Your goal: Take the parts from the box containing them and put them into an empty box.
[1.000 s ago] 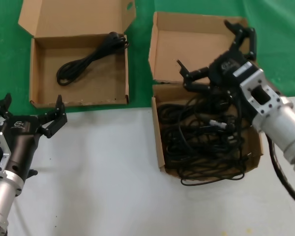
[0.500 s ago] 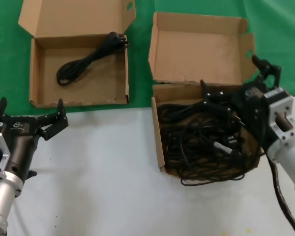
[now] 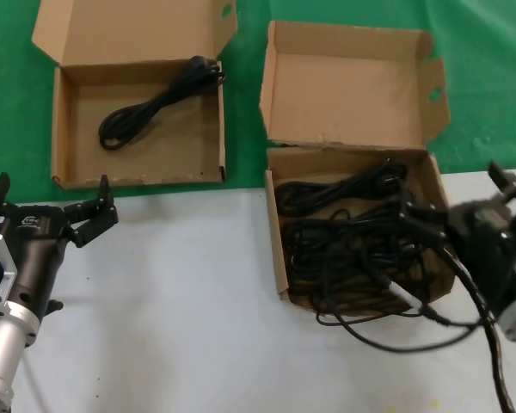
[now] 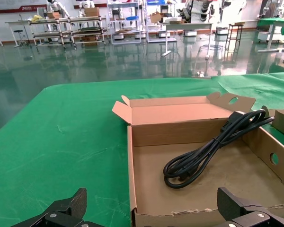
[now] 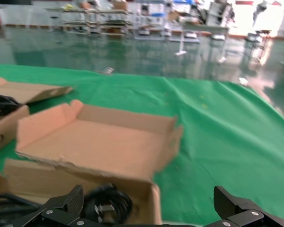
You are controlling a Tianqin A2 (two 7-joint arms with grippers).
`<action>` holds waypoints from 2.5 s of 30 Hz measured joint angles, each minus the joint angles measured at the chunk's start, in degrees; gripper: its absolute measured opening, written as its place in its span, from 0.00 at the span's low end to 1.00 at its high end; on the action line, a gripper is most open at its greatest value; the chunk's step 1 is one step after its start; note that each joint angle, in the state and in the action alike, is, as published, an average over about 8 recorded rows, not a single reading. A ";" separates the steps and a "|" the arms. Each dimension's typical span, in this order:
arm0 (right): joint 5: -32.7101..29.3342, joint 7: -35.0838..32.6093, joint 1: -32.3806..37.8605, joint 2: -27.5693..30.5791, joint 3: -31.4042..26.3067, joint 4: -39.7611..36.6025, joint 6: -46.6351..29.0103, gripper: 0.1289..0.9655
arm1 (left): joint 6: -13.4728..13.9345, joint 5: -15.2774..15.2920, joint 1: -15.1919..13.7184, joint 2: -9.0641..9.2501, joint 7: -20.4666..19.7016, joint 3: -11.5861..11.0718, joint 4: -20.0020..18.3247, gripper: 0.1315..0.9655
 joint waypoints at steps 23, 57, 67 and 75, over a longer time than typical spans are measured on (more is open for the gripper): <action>1.26 1.15 -2.22 -0.06 0.98 0.52 1.17 1.00 | -0.08 -0.09 0.04 -0.01 0.09 0.00 0.03 1.00; 1.26 1.15 -2.22 -0.06 0.98 0.52 1.17 1.00 | -0.08 -0.09 0.04 -0.01 0.09 0.00 0.02 1.00; 1.26 1.15 -2.22 -0.06 0.98 0.52 1.17 1.00 | -0.08 -0.09 0.04 -0.01 0.09 0.00 0.02 1.00; 1.26 1.15 -2.22 -0.06 0.98 0.52 1.17 1.00 | -0.08 -0.09 0.04 -0.01 0.08 0.00 0.02 1.00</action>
